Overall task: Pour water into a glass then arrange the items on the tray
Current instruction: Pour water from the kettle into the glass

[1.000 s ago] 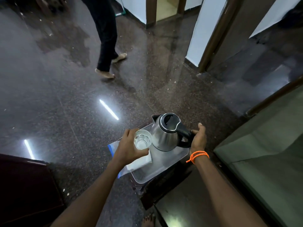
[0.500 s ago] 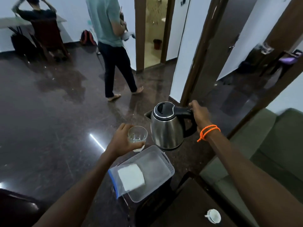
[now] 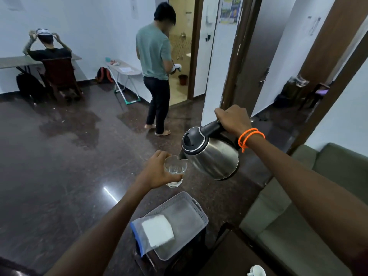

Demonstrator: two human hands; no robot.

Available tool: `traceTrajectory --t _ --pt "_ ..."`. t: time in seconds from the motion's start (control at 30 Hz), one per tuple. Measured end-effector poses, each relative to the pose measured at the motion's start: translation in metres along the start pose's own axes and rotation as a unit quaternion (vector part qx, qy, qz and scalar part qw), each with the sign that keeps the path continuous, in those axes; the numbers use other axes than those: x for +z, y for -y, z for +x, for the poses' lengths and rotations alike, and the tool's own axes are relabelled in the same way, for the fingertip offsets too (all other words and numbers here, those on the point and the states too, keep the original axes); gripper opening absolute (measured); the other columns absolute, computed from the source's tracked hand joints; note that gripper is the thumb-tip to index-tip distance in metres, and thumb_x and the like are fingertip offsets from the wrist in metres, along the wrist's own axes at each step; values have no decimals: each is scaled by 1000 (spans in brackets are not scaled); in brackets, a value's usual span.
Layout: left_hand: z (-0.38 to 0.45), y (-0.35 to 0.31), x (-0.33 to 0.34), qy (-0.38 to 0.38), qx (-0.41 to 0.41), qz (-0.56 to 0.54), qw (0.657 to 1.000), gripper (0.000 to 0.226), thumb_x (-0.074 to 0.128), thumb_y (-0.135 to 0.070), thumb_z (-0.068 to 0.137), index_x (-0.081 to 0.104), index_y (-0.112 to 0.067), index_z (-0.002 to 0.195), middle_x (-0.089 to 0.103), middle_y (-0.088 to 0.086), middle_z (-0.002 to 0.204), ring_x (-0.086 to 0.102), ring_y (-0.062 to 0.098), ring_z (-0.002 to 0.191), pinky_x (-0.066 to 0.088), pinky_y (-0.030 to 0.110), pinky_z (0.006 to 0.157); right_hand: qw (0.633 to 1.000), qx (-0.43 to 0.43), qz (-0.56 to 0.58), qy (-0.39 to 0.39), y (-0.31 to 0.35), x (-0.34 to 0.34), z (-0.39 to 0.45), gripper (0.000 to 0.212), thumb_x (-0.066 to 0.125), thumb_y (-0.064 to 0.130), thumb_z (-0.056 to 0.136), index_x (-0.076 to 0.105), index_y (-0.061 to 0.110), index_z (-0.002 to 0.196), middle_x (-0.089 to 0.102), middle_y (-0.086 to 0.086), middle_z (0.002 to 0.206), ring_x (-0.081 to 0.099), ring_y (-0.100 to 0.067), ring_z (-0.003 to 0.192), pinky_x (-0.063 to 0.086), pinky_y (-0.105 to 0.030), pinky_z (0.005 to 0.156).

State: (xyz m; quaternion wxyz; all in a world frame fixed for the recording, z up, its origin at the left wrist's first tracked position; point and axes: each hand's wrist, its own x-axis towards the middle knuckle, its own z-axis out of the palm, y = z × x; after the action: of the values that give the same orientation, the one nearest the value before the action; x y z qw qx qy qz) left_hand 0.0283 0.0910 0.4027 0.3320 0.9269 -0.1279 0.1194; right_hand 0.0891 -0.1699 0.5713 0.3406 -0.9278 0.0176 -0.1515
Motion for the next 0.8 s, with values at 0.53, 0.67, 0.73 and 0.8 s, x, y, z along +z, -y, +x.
traceTrajectory --t 0.53,0.67,0.73,0.8 --pt "8 -41 11 3 30 7 1000 85 83 -70 52 62 -24 120 57 -8 110 59 12 96 56 37 85 982 -145 -112 -46 22 -28 7 51 48 42 77 38 10 40 41 -5 42 40 -23 44 21 -28 46" --pt "7 -43 17 13 21 -4 1000 83 85 -67 52 62 -22 118 57 -5 111 59 14 97 56 38 86 974 -177 -137 -41 23 -27 11 55 47 44 78 38 9 37 42 -2 38 40 -19 40 23 -26 46" --pt "6 -45 19 16 17 -4 1000 82 85 -66 52 62 -21 117 57 -4 110 59 15 96 56 38 85 970 -191 -145 -43 23 -26 13 56 48 45 79 37 9 37 41 -1 36 38 -18 38 23 -25 46" --pt "4 -45 21 18 14 -5 1000 83 85 -67 53 62 -21 118 57 -5 110 59 15 96 57 38 86 966 -203 -152 -45 24 -26 13 56 48 45 78 36 10 36 37 0 33 35 -17 35 22 -24 45"
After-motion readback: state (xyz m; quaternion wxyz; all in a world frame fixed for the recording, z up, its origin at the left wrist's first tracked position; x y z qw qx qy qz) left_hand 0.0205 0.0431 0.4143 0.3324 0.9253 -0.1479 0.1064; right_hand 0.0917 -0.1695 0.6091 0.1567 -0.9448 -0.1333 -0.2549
